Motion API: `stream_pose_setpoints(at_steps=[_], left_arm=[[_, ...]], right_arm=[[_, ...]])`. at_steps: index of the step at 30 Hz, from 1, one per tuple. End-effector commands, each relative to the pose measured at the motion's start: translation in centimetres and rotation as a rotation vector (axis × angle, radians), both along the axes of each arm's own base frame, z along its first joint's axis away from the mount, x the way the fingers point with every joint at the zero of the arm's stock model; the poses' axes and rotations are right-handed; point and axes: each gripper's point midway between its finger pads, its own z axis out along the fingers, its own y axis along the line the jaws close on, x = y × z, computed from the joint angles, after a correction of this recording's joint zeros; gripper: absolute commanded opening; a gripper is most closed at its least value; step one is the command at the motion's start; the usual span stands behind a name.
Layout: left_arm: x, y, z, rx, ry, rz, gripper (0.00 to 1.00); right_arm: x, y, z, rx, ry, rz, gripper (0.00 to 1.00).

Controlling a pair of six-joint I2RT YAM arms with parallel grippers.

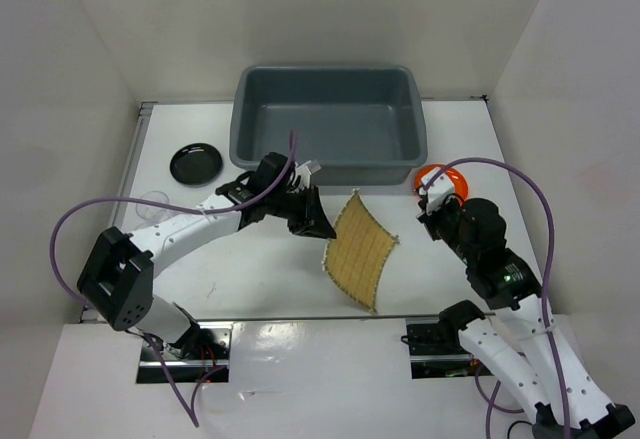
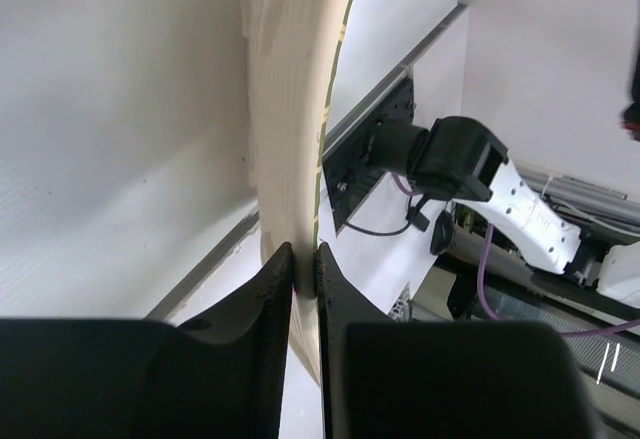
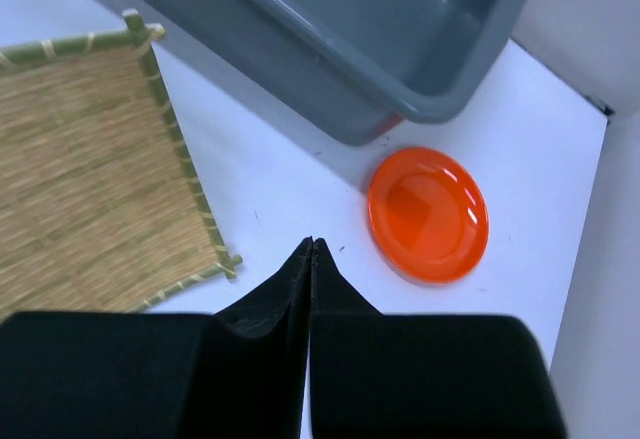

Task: Place the mixed dishes into the plastic bin

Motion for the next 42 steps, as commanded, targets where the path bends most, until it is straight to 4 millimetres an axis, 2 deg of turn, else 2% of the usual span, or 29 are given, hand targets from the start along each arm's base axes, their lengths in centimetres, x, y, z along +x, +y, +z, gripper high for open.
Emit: stream_pose_setpoints(at_steps=[1, 4, 11, 13, 14, 15, 17, 18, 20, 22, 26, 32, 37, 42], left_arm=[[0.5, -0.4, 4.5, -0.092, -0.090, -0.033, 0.00], [-0.1, -0.2, 3.8, -0.091, -0.068, -0.034, 0.00], [-0.3, 0.2, 3.7, -0.092, -0.068, -0.010, 0.00], [-0.4, 0.6, 3.1, -0.062, -0.066, -0.009, 0.00], [-0.7, 0.6, 2.0, -0.036, -0.058, -0.018, 0.00], [-0.7, 0.6, 2.0, -0.036, -0.058, -0.018, 0.00], [-1.3, 1.2, 0.2, -0.002, -0.034, -0.016, 0.00], [-1.4, 1.4, -0.7, 0.013, -0.023, -0.021, 0.00], [-1.6, 1.7, -1.9, 0.038, -0.003, -0.014, 0.00], [-1.8, 1.9, -2.9, 0.056, -0.001, -0.028, 0.00], [-2.1, 2.3, -5.3, 0.092, 0.025, -0.043, 0.00], [-1.6, 2.1, -7.6, 0.103, 0.043, -0.049, 0.00], [-1.4, 1.8, -10.3, 0.115, 0.073, -0.057, 0.00], [-1.7, 1.7, -12.9, 0.136, 0.122, -0.077, 0.00]], right_arm=[[1.1, -1.4, 0.4, 0.035, -0.037, -0.117, 0.00], [1.2, -1.1, 0.1, 0.042, -0.023, -0.110, 0.00], [1.1, -0.9, -0.4, 0.040, -0.013, -0.101, 0.00], [1.0, -0.4, -0.4, 0.039, -0.012, -0.065, 0.00], [0.8, 0.0, -1.0, 0.036, 0.015, -0.041, 0.00], [0.5, 0.4, -1.3, 0.007, 0.019, 0.008, 0.00], [-0.8, 2.5, -3.0, -0.010, 0.096, 0.163, 0.00], [-1.2, 3.1, -2.8, -0.044, 0.083, 0.233, 0.00], [-2.4, 4.4, -4.2, -0.062, 0.141, 0.349, 0.00], [-3.0, 5.0, -4.5, -0.117, 0.136, 0.439, 0.00], [-4.1, 5.9, -8.2, -0.246, 0.238, 0.616, 0.00], [-4.5, 5.4, -12.8, -0.450, 0.357, 0.759, 0.00], [-4.8, 5.3, -16.5, -0.475, 0.582, 0.782, 0.00], [-4.3, 4.9, -18.0, -0.510, 0.658, 0.766, 0.00]])
